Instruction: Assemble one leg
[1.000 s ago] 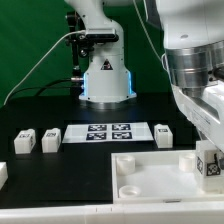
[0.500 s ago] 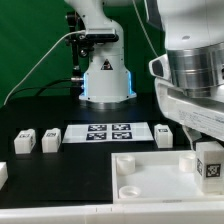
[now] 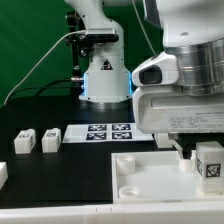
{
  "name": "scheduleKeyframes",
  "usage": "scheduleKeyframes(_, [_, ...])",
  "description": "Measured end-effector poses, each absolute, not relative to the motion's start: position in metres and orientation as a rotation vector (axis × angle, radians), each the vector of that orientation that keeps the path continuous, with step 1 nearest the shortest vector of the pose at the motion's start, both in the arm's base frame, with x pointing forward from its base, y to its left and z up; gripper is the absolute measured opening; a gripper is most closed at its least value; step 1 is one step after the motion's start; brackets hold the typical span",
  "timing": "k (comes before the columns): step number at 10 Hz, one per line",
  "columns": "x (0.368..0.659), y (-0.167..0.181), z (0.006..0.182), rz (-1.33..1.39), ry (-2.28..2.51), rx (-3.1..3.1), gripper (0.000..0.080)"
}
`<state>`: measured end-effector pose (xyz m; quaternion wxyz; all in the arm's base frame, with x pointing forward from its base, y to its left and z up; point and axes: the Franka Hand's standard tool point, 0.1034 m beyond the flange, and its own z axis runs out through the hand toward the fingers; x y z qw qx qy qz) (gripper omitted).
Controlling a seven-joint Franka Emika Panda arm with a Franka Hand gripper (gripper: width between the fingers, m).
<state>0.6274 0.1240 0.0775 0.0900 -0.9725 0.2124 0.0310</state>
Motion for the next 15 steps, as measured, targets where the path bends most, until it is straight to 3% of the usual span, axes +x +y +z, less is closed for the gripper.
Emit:
scheduleKeyframes(3, [0.6321,0.1193,0.0787,0.014,0.078,-2.996,0.0649])
scheduleKeyframes(4, [0.6318,0.1207,0.0782,0.020,0.181,-2.988,0.0649])
scheduleKeyframes(5, [0.6320,0.1194,0.0782,0.019,0.172,-2.990,0.0518])
scheduleKeyframes(6, [0.6319,0.1204,0.0783,0.030,0.311,-2.975,0.0518])
scheduleKeyframes(7, [0.6320,0.1210,0.0784,0.044,0.492,-2.948,0.0378])
scheduleKeyframes(8, [0.6323,0.1189,0.0784,0.053,0.631,-2.924,0.0310])
scheduleKeyframes(15, [0.6332,0.1170,0.0782,0.168,1.857,-2.339,0.0299])
